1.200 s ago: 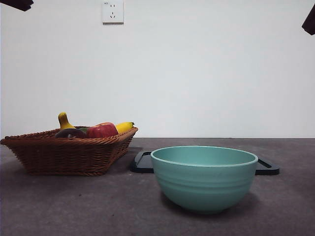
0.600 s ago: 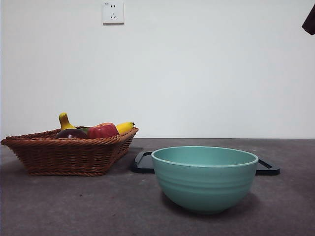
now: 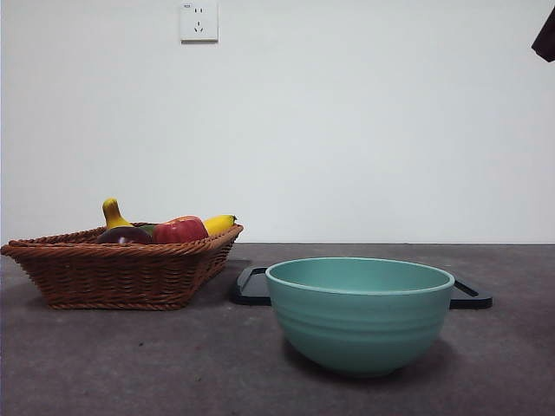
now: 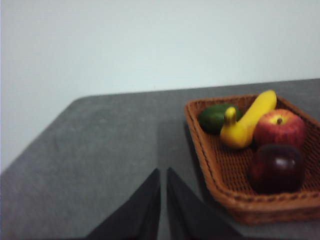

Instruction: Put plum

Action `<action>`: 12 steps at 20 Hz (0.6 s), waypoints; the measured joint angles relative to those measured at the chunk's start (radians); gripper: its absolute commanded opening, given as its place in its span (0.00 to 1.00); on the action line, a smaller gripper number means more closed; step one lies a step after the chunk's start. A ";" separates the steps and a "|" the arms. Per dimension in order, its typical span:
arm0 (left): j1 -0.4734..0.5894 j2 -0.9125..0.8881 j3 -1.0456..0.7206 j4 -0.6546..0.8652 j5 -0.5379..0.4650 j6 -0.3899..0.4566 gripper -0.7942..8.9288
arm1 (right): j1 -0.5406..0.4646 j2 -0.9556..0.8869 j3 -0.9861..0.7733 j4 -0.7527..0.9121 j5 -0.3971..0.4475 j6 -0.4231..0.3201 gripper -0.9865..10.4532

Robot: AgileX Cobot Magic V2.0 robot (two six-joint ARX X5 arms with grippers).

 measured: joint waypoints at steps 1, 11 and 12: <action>0.000 0.000 0.000 -0.009 0.000 -0.012 0.10 | 0.000 0.000 0.000 0.000 0.000 0.000 0.09; 0.000 -0.001 0.000 -0.119 0.000 -0.038 0.10 | 0.000 0.000 0.000 0.000 0.000 0.000 0.09; 0.000 -0.001 0.000 -0.119 0.000 -0.039 0.10 | 0.000 0.000 0.000 0.000 0.000 0.000 0.09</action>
